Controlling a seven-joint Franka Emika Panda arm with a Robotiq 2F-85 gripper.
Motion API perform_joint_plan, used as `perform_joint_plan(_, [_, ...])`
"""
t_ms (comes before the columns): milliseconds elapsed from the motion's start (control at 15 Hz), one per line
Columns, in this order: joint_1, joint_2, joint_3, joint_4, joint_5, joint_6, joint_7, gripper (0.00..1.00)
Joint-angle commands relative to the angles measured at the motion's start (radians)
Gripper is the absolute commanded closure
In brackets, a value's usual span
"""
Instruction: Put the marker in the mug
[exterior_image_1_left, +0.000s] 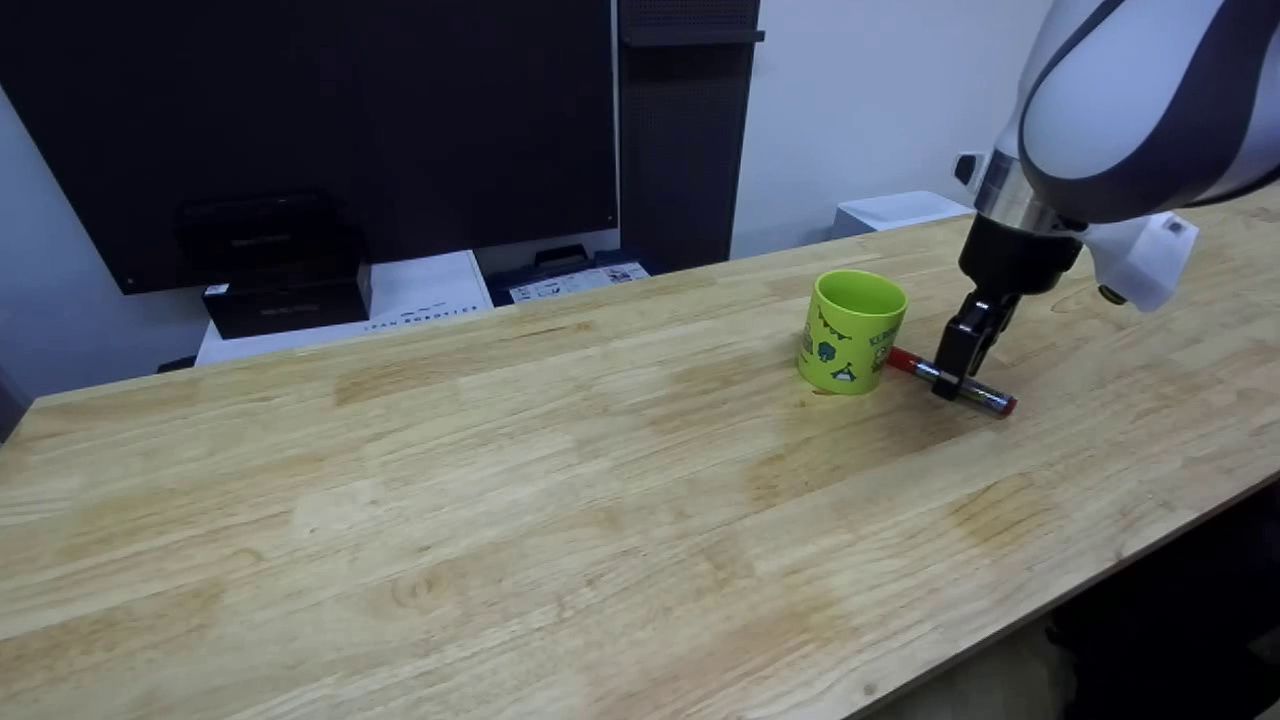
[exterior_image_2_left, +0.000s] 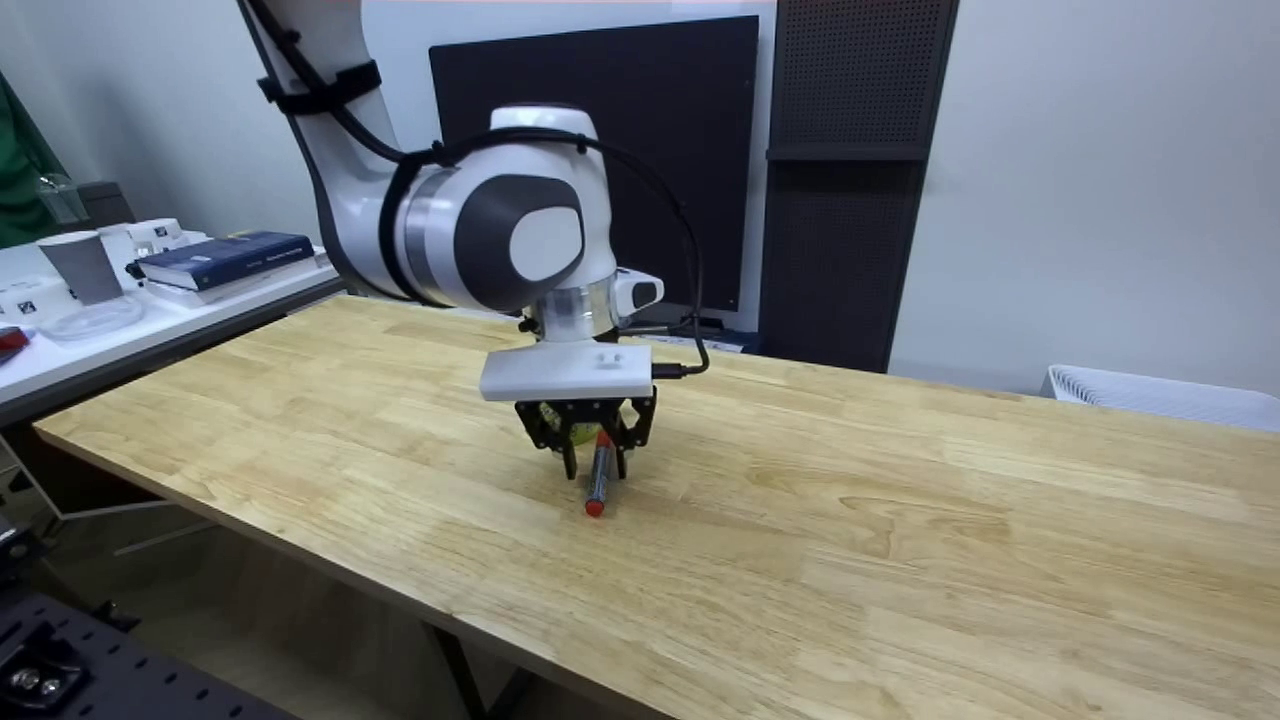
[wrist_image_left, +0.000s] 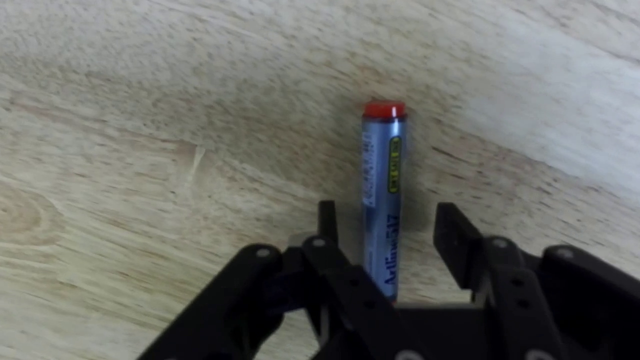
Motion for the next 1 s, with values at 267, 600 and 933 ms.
perform_joint_plan(267, [-0.007,0.020,0.001,0.039,-0.028,0.009,0.060,0.99])
perform_joint_plan(600, [0.000,-0.087,0.001,-0.014,-0.024,-0.084,0.068,0.95])
perform_joint_plan(933, [0.078,-0.288,-0.063,-0.046,-0.046,-0.383,0.139,0.95])
